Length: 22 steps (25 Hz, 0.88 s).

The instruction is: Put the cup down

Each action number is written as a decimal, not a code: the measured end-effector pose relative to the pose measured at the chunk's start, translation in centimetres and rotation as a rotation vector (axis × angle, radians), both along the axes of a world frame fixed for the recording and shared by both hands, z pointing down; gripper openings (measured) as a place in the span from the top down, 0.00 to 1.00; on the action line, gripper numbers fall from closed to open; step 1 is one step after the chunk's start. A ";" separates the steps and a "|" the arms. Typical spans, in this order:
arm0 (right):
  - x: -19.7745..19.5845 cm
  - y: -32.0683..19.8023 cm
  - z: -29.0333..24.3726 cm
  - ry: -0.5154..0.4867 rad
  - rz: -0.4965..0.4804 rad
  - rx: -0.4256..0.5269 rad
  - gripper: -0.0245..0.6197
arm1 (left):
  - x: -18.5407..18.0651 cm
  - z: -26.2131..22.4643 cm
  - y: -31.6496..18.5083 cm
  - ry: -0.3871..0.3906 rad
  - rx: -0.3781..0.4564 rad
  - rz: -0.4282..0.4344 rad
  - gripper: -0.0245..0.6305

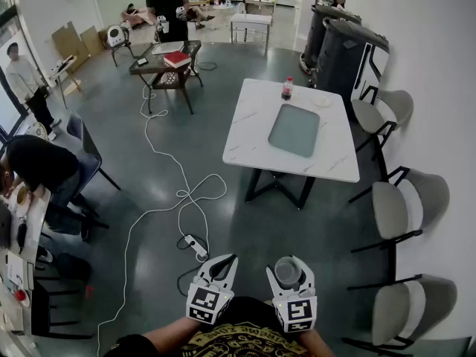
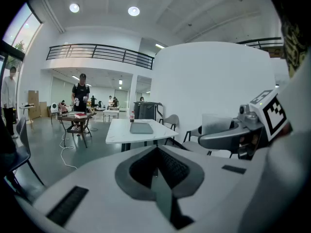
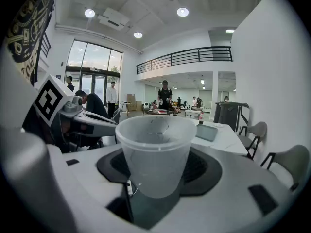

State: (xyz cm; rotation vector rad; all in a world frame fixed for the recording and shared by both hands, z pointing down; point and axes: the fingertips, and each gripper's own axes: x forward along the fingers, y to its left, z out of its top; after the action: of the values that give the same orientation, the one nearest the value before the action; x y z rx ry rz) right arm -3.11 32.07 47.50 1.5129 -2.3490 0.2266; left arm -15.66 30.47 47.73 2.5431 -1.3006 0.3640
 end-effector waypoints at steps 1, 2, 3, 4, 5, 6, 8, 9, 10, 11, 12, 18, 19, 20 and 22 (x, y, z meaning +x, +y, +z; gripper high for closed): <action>-0.3 0.1 -0.1 -0.006 -0.002 0.004 0.55 | -0.3 -0.1 0.0 0.000 0.001 0.001 0.95; -0.6 0.2 -0.2 -0.010 -0.003 0.007 0.55 | -0.5 -0.1 0.1 0.001 0.002 0.003 0.95; -0.9 0.2 -0.4 -0.010 -0.002 0.010 0.55 | -0.7 -0.2 0.1 0.001 0.004 0.004 0.95; -1.0 0.2 -0.5 -0.007 0.000 0.012 0.55 | -0.8 -0.2 0.1 0.001 0.006 0.006 0.95; -1.0 0.3 -0.4 -0.003 0.003 0.013 0.55 | -0.9 -0.2 0.1 0.002 0.007 0.008 0.95; -1.1 0.4 -0.3 0.001 0.005 0.013 0.55 | -1.0 -0.2 0.2 0.003 0.009 0.010 0.95; -1.3 0.5 -0.2 0.007 0.012 0.015 0.55 | -1.3 -0.2 0.2 0.005 0.011 0.017 0.95; -1.5 0.5 -0.3 0.009 0.016 0.018 0.55 | -1.5 -0.2 0.2 0.006 0.012 0.021 0.95; -1.7 0.5 -0.3 0.010 0.020 0.020 0.55 | -1.7 -0.2 0.2 0.007 0.013 0.025 0.95; -1.9 0.5 -0.3 0.010 0.024 0.018 0.55 | -1.9 -0.2 0.1 0.008 0.015 0.028 0.95; -2.1 0.5 -0.3 0.013 0.029 0.016 0.55 | -2.2 -0.2 0.0 0.009 0.015 0.031 0.95; -3.6 0.7 -1.0 0.014 0.055 0.023 0.55 | -3.8 -0.6 0.1 0.016 0.025 0.057 0.95; -3.9 0.7 -1.1 0.015 0.061 0.025 0.55 | -4.1 -0.6 0.2 0.016 0.027 0.062 0.95; -4.1 0.8 -1.1 0.017 0.068 0.026 0.55 | -4.5 -0.6 0.2 0.017 0.028 0.067 0.95; -4.6 0.8 -1.1 0.021 0.083 0.029 0.55 | -5.4 -0.6 0.1 0.022 0.031 0.073 0.95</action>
State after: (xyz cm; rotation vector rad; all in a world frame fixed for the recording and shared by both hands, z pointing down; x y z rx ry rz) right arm -7.76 32.91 46.37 1.6210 -2.2851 0.1973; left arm -21.05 30.55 47.10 2.6185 -1.2171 0.3318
